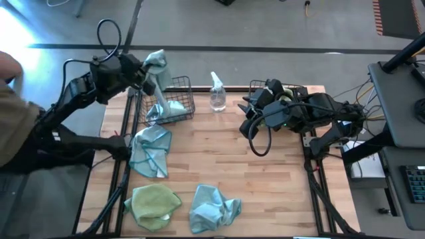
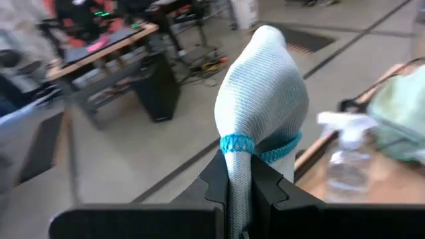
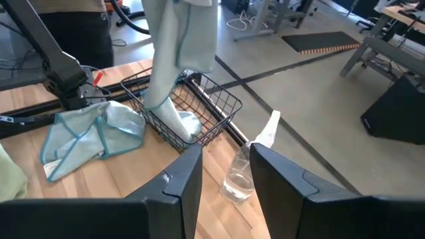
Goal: Sort microfiber towel by color & place in baskets
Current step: Put the blue microfiber cloth into the left wire basket
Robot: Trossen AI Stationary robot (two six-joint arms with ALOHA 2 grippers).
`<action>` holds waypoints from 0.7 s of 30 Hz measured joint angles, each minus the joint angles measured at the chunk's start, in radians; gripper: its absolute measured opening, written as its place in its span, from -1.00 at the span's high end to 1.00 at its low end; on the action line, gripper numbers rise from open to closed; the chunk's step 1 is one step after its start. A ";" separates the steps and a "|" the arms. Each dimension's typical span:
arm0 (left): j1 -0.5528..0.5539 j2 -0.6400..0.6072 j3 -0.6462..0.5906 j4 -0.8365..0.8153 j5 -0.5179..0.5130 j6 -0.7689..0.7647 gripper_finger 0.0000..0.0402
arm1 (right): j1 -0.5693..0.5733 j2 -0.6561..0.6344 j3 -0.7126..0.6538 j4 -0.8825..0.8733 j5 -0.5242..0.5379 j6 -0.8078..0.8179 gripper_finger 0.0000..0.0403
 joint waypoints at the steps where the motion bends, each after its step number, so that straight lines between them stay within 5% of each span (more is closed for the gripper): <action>1: 0.000 -0.003 0.000 -0.014 -0.032 0.001 0.98 | 0.000 0.000 0.000 0.000 0.000 0.000 0.40; 6: 0.001 -0.014 0.000 -0.090 -0.204 -0.016 0.98 | 0.000 0.000 0.000 0.000 0.000 0.000 0.42; 15: -0.001 -0.010 0.000 -0.099 -0.183 -0.054 0.97 | 0.000 0.001 0.000 0.000 0.000 0.000 0.42; 21: -0.001 0.006 0.000 -0.102 -0.181 -0.067 0.79 | 0.000 0.005 -0.002 -0.001 0.000 0.000 0.46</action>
